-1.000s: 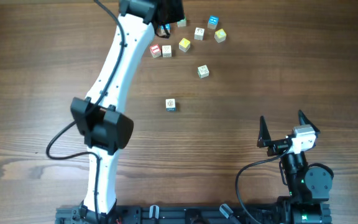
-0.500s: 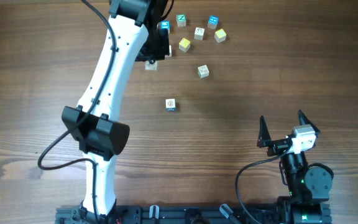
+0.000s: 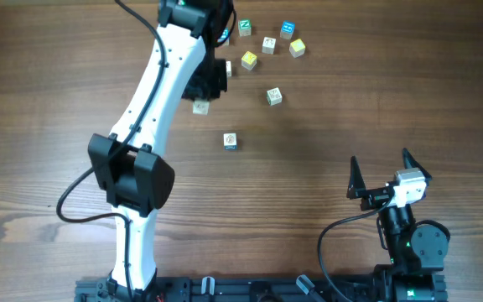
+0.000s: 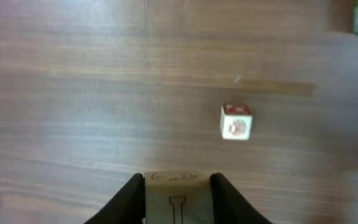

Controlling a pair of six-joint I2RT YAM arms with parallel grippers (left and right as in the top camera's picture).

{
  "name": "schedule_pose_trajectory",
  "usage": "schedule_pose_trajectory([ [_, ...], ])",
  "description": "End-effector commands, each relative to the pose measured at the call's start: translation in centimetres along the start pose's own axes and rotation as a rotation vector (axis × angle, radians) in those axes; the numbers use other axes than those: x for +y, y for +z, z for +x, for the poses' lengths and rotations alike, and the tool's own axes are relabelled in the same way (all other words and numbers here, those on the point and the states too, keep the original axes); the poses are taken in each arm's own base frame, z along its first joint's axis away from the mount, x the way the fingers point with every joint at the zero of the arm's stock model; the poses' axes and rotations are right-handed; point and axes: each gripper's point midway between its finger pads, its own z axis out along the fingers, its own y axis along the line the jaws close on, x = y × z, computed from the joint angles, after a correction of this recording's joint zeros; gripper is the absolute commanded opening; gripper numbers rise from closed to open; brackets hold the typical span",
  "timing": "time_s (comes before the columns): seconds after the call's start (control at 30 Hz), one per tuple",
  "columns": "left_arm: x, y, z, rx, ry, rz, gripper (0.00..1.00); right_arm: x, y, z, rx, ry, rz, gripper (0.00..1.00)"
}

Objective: Form a tower

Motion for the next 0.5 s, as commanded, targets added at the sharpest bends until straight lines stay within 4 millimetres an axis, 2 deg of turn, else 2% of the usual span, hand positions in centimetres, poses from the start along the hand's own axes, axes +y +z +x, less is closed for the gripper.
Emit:
schedule_pose_trajectory([
  [0.0, 1.0, 1.5, -0.5, -0.010, -0.010, -0.014, 0.30, 0.1, 0.0, -0.3, -0.012, 0.012, -0.007, 1.00],
  [0.3, -0.1, 8.3, -4.7, -0.144, -0.075, 0.043, 0.31, 0.1, 0.0, -0.3, -0.012, 0.012, -0.007, 1.00],
  [0.47, -1.4, 11.1, -5.8, -0.198, -0.083, 0.101, 0.31, 0.1, 0.0, -0.3, -0.012, 0.013, -0.007, 1.00],
])
